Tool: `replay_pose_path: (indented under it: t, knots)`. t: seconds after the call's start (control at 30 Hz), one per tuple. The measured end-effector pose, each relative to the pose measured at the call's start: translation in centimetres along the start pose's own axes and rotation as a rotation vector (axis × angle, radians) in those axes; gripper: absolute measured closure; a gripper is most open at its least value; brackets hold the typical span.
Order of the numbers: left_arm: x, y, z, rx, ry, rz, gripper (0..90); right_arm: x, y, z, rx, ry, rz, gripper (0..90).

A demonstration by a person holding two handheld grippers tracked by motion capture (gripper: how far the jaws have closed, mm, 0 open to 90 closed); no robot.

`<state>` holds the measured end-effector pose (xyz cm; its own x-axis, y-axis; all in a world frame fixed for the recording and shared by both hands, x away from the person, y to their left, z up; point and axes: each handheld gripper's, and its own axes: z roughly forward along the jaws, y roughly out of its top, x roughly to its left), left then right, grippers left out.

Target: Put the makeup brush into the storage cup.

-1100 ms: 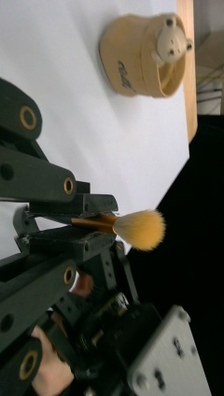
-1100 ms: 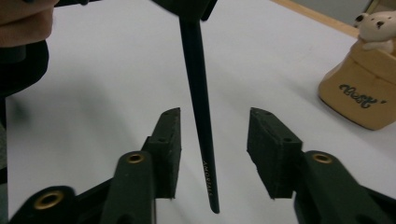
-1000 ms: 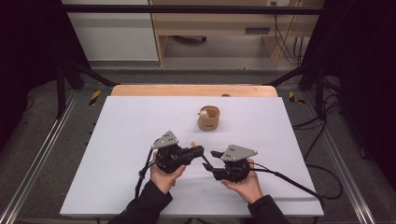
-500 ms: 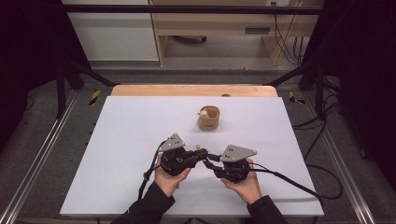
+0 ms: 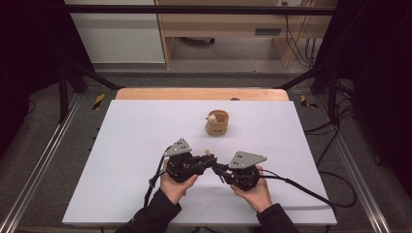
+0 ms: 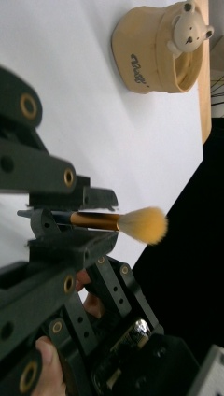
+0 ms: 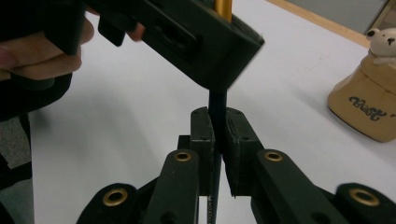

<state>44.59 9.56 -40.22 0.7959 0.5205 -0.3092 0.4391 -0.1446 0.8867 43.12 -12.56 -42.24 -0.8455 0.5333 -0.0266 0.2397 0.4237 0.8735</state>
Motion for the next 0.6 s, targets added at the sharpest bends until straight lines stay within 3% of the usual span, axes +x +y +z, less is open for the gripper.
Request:
replay_pose_path:
  t: [0.23, 0.6]
  knots:
    - [0.7, 0.4, -1.8, -0.025, 0.037, 0.016, 59.4, -0.8, -0.2, -0.3, 0.031, -0.056, 0.031, 83.3]
    - [1.7, 1.3, -4.6, -0.007, 0.119, 0.104, 38.2, -2.7, 0.5, -2.6, -0.015, -0.131, 0.068, 83.2]
